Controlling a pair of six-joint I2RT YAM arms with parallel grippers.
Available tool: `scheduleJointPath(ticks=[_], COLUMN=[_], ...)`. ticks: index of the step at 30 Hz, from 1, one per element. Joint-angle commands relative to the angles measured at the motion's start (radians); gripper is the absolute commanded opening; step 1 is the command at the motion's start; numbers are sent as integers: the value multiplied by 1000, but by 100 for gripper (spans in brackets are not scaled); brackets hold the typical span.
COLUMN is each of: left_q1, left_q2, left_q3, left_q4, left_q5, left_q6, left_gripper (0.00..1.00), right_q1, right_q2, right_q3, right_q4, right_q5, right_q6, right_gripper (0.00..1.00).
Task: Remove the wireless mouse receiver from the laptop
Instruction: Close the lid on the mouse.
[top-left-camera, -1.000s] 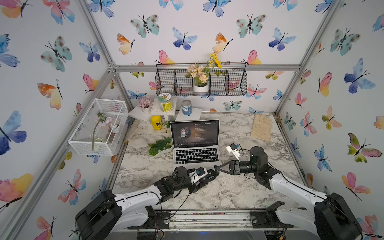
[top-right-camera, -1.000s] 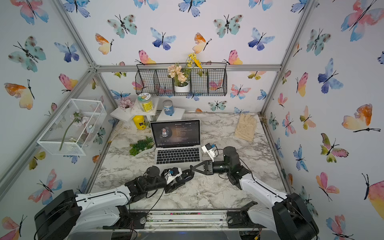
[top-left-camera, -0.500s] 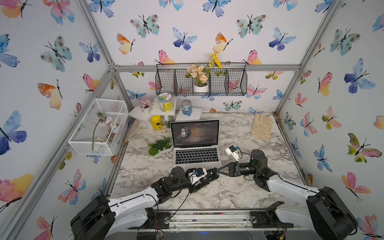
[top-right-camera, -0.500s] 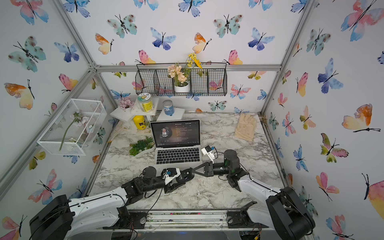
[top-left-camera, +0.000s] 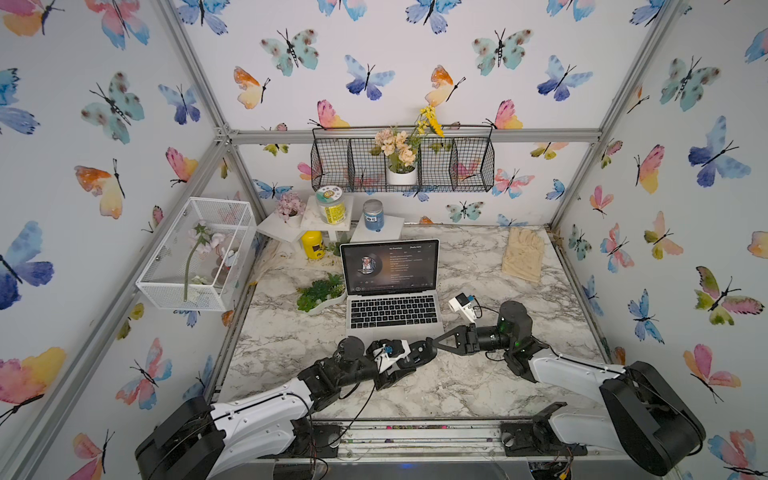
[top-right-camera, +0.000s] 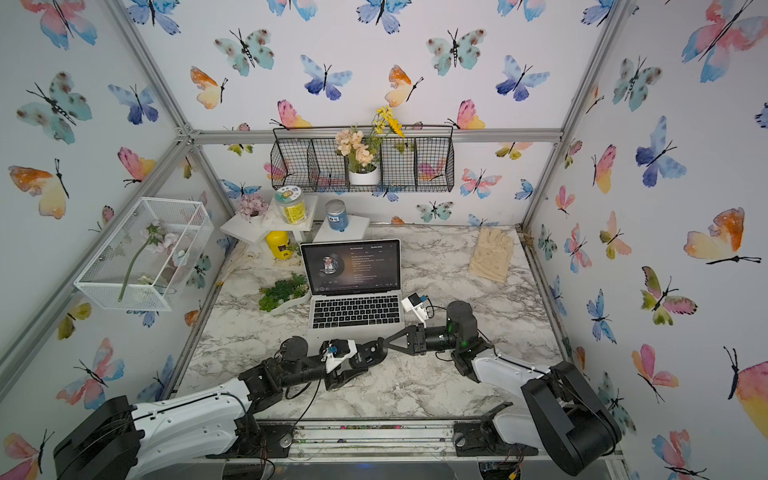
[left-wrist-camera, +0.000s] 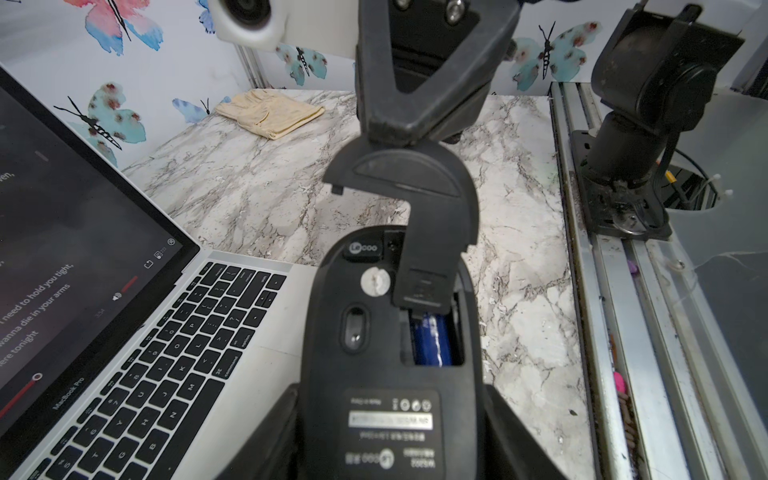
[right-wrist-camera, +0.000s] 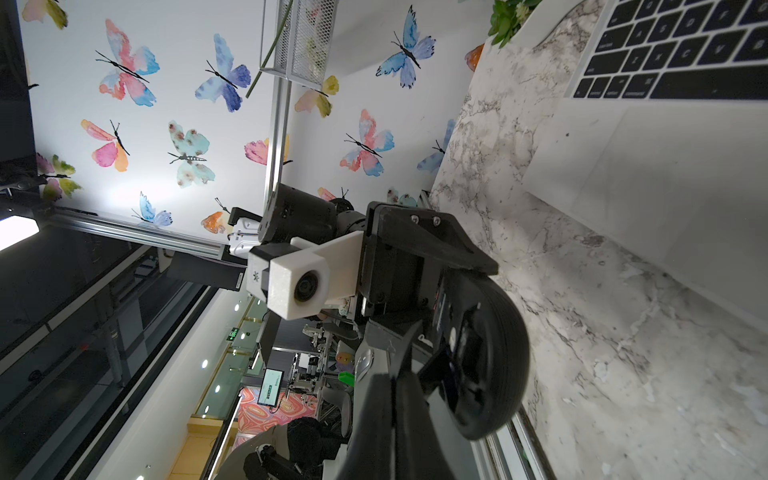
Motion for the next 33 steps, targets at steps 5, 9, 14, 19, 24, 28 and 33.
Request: scheduleJointPath(ticks=[5, 9, 14, 19, 24, 28, 33], left_q1=[3, 3, 3, 3, 3, 3, 3], left_q2=[-44, -46, -52, -52, -40, -29, -23], left_q3=[-5, -7, -1, 1, 10, 11, 16], left_q4=[86, 93, 101, 99, 84, 84, 81], left_q5=[51, 45, 49, 49, 61, 68, 71], left_q6=[13, 14, 15, 15, 21, 26, 27], left_gripper=[0, 0, 0, 0, 0, 0, 0], right_q1=[1, 0, 0, 0, 0, 0, 0], right_q2=[37, 51, 62, 54, 44, 39, 33], right_q3=[-3, 5, 11, 18, 34, 63, 97], right_q4=[21, 0, -31, -46, -86, -180, -247], right_q5=[-30, -43, -42, -39, -37, -32, -31], right_q6=[17, 14, -3, -9, -31, -86, -123], right_gripper=[2, 4, 11, 11, 14, 32, 45])
